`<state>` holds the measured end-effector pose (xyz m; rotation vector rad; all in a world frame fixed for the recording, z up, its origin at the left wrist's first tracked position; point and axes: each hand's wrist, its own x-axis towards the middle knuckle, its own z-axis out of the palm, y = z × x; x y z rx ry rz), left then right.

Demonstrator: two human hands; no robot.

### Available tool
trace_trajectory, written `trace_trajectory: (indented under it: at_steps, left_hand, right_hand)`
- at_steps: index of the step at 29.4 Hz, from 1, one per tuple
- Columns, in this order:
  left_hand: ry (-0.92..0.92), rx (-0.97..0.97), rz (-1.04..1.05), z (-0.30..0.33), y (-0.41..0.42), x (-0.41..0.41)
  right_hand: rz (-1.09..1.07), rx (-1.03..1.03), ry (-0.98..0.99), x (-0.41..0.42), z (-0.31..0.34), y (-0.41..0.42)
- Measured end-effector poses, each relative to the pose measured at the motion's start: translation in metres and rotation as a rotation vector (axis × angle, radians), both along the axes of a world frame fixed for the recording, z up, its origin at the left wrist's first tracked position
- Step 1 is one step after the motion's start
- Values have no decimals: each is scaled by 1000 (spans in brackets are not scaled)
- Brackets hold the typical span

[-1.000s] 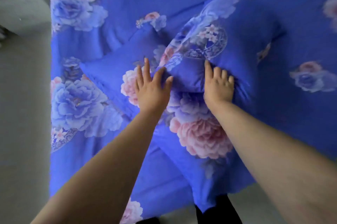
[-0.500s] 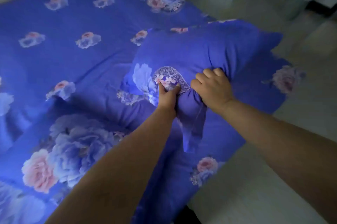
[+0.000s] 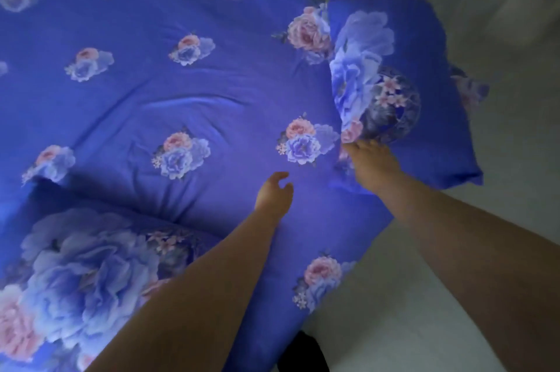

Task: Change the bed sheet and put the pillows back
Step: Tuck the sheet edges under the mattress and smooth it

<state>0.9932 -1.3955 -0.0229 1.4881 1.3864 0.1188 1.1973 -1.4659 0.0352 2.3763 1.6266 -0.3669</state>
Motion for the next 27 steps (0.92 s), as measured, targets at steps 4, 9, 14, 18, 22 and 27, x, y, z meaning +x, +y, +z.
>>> trace_trajectory:
  at_steps: [4,9,14,18,22,27]
  left_hand:
    - [294,191,200,-20,-18,-101]
    - [594,236,679,-36,-59,-230]
    - [638,111,1184,-40,-63,-302]
    - [490,-281,1439,-52,-60,-356]
    - [211,-216,1508,-48,-50,-369]
    - [367,162,1410,-12,-23,-315]
  right_hand:
    - [91,-89,298,-98,-50,12]
    - [188,-147,683,-242,-93,21]
    - [123,-292,671,-329,-116,41]
    - [-124,-387,703,-359,-126,42]
    - [-201,-292,893,-382,-122,40]
    - [-270,252,878,-363,-82,54]
